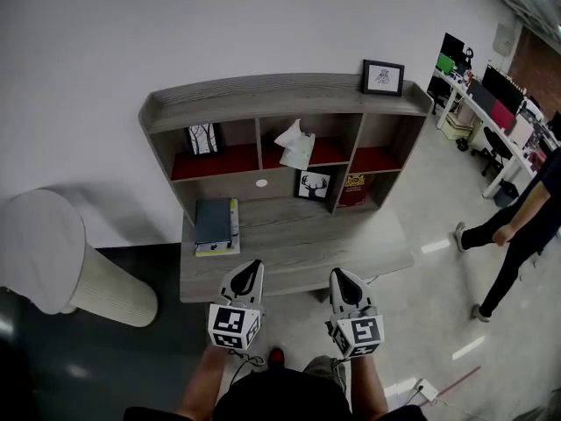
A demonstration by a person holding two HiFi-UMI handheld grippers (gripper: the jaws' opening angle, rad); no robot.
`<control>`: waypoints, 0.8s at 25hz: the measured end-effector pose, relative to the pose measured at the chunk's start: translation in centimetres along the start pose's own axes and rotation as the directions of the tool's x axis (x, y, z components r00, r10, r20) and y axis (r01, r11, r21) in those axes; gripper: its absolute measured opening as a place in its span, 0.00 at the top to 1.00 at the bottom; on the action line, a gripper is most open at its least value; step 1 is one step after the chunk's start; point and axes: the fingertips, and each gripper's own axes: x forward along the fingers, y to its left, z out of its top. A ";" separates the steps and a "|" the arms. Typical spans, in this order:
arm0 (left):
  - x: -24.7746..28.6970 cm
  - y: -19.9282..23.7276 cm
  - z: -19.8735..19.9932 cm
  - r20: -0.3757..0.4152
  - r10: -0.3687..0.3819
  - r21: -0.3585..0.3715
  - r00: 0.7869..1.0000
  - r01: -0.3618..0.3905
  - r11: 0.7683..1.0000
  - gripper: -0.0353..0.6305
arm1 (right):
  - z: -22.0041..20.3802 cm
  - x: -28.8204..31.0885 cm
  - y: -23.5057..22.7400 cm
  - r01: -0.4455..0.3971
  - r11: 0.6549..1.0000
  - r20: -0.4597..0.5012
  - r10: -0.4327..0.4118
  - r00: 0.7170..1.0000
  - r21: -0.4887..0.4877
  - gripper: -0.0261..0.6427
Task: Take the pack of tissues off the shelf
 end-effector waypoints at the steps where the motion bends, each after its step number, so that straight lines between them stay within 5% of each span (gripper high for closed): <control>1: 0.1 0.4 0.0 -0.001 -0.003 -0.001 1.000 0.003 1.000 0.93 | 0.0 0.4 0.3 0.001 1.000 -0.001 -0.001 1.000 0.000 0.92; 20: 7.0 6.5 0.7 0.007 0.090 -0.022 0.996 -0.090 0.996 0.93 | 0.5 11.3 -2.3 -0.093 0.996 -0.001 0.093 0.996 0.002 0.92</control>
